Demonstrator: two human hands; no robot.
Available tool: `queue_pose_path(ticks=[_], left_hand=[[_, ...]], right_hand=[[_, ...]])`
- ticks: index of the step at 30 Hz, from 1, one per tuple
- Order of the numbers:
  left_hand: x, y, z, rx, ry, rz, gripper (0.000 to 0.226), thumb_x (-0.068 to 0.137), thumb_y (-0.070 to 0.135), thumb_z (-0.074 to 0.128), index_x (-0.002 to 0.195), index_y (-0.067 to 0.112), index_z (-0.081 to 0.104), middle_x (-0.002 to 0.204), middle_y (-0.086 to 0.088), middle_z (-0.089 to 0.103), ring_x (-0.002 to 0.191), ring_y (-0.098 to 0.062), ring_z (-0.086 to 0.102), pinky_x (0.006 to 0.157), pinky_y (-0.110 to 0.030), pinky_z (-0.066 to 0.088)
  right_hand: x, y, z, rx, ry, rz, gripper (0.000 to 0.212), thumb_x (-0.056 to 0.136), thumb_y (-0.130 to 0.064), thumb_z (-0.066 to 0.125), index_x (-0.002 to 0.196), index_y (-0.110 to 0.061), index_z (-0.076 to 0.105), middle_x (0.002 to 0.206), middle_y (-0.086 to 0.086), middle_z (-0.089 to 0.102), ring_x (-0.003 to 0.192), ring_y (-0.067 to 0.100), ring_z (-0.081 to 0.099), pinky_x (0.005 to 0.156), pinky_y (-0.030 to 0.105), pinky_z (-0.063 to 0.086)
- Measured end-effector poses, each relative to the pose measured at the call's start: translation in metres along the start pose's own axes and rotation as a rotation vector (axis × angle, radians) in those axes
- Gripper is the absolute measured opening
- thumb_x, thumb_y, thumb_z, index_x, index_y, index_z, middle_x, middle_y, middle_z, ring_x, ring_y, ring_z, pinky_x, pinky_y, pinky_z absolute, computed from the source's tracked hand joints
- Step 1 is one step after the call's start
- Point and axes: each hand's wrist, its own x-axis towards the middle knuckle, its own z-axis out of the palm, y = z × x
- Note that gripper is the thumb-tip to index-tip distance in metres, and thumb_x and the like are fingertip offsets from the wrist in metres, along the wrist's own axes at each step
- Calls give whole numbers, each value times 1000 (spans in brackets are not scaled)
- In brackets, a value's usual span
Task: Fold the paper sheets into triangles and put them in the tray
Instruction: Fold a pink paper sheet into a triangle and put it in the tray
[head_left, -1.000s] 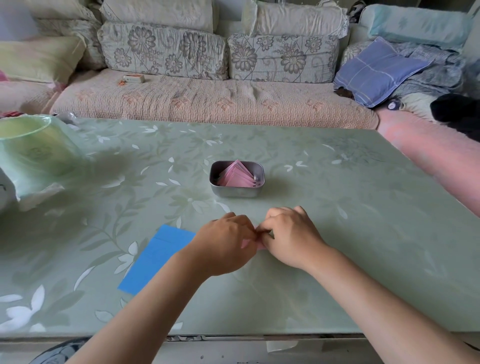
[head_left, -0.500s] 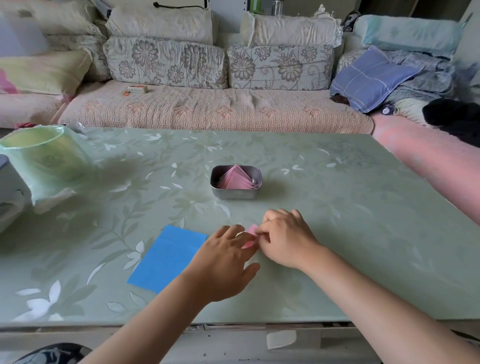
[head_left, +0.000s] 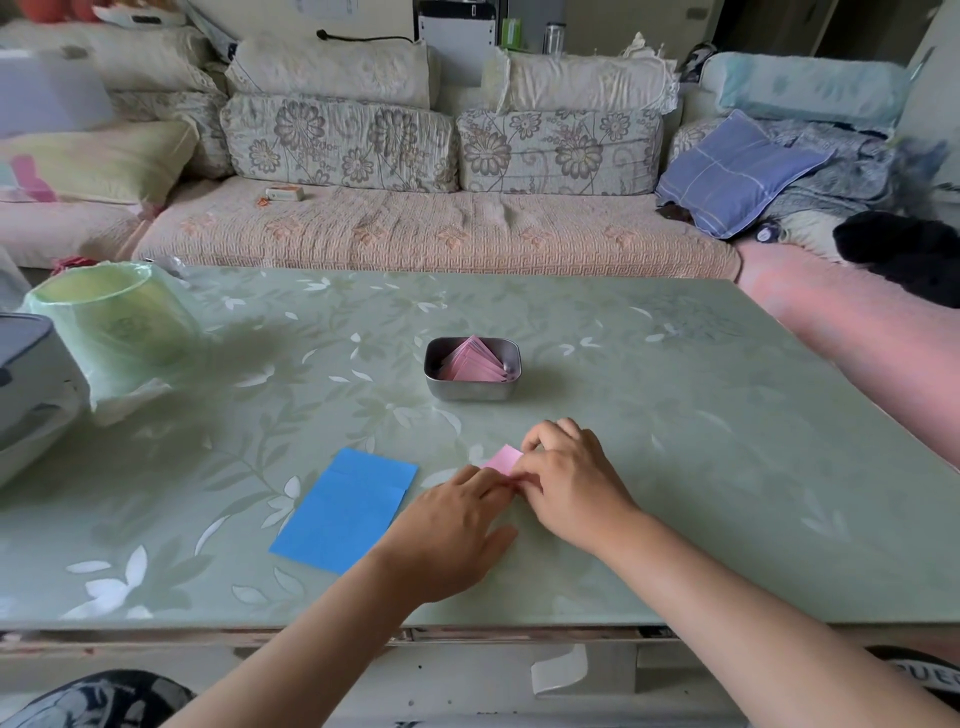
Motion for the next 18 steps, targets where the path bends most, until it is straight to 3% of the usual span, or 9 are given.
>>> queue_pose_path(ticks=[4,13,18], left_hand=[[0,1,2,-10,12,9,46,100,45,39,138,21,50,133,4,50,121,-19,44,97,-37,44],[1,6,1,-38,27,-40,45,100,45,40,141,28,47,132,9,49,120,-15,43,94,-37,46],[0,6,-2,71,33,-118,38,99,44,40,123,20,57,119,6,53,111,-16,46,82,-30,44]], right_hand=[[-8,-2,-1,-40,-25,-63,19,82,-5,62,79,-15,77,88,0,63,91,29,54,77,39,41],[-22,-5,-6,-149,-136,-87,31,86,-23,46,93,-15,75,103,-2,61,105,25,50,90,36,35],[-29,-8,-4,-176,-166,-69,34,88,-23,43,101,-15,72,109,0,55,109,24,48,92,34,33]])
